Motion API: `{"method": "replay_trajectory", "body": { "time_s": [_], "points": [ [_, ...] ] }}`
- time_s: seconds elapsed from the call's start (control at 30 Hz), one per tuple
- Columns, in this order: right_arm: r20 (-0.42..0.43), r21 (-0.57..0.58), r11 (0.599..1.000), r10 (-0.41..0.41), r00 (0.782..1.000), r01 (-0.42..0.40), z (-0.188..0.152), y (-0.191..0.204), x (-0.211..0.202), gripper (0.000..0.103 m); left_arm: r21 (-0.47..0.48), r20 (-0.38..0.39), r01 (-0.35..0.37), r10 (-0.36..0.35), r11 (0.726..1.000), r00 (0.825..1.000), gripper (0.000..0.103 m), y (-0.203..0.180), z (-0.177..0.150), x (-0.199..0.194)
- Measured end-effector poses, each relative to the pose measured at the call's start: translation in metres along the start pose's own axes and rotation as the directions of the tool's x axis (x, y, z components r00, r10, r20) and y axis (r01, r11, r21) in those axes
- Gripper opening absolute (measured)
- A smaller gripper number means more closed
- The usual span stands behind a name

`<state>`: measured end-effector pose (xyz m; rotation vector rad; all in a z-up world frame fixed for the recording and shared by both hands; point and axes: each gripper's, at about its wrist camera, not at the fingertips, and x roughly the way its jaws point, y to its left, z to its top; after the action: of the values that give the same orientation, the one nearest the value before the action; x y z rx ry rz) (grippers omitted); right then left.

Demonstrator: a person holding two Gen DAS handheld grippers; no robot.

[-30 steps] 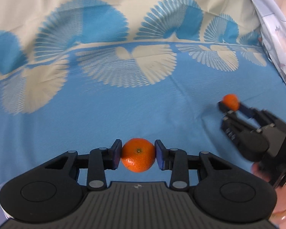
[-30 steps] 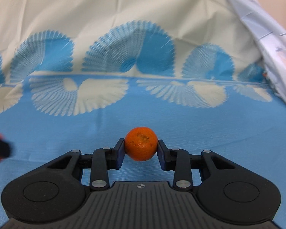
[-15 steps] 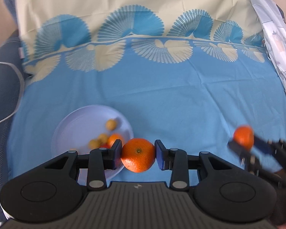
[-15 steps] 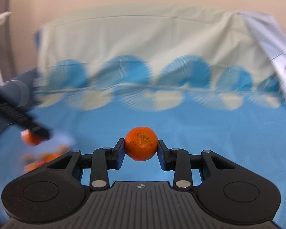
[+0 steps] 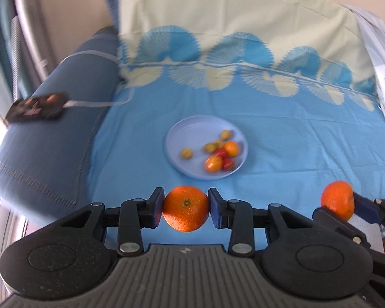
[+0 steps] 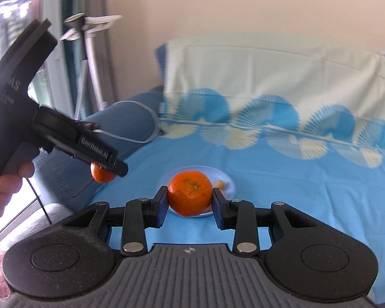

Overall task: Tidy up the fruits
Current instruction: 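Carry both held oranges over the plate with both tools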

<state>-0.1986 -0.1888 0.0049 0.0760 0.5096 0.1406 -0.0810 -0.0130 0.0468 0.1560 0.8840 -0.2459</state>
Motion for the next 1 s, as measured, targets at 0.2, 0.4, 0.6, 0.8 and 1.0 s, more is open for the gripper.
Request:
{"method": "replay_trajectory", "body": {
  "time_s": [0.2, 0.4, 0.6, 0.8, 1.0],
  "points": [
    [-0.004, -0.137, 0.988, 0.071, 0.997, -0.071, -0.001, 0.050, -0.008, 0.037, -0.065, 0.015, -0.002, 0.003, 0.998, 1.000, 0.041, 0.026, -0.028, -0.017],
    [-0.023, -0.170, 0.982, 0.084, 0.996, -0.086, -0.001, 0.063, -0.013, 0.037, -0.073, 0.028, 0.011, -0.009, 0.997, 1.000, 0.041, 0.033, -0.032, -0.020],
    [-0.031, -0.165, 0.983, 0.071, 0.997, -0.076, -0.003, 0.062, -0.012, 0.037, -0.071, 0.029, 0.021, -0.019, 0.997, 0.999, 0.041, 0.033, -0.031, -0.016],
    [-0.052, -0.150, 0.986, 0.062, 0.997, -0.069, -0.004, 0.063, -0.003, 0.037, -0.069, 0.023, 0.019, -0.017, 0.997, 1.000, 0.041, 0.032, -0.030, -0.008],
    [-0.074, -0.133, 0.989, 0.052, 0.996, -0.062, -0.004, 0.063, 0.007, 0.037, -0.079, 0.001, 0.015, -0.015, 0.997, 1.000, 0.041, 0.036, -0.028, 0.003]
  ]
}}
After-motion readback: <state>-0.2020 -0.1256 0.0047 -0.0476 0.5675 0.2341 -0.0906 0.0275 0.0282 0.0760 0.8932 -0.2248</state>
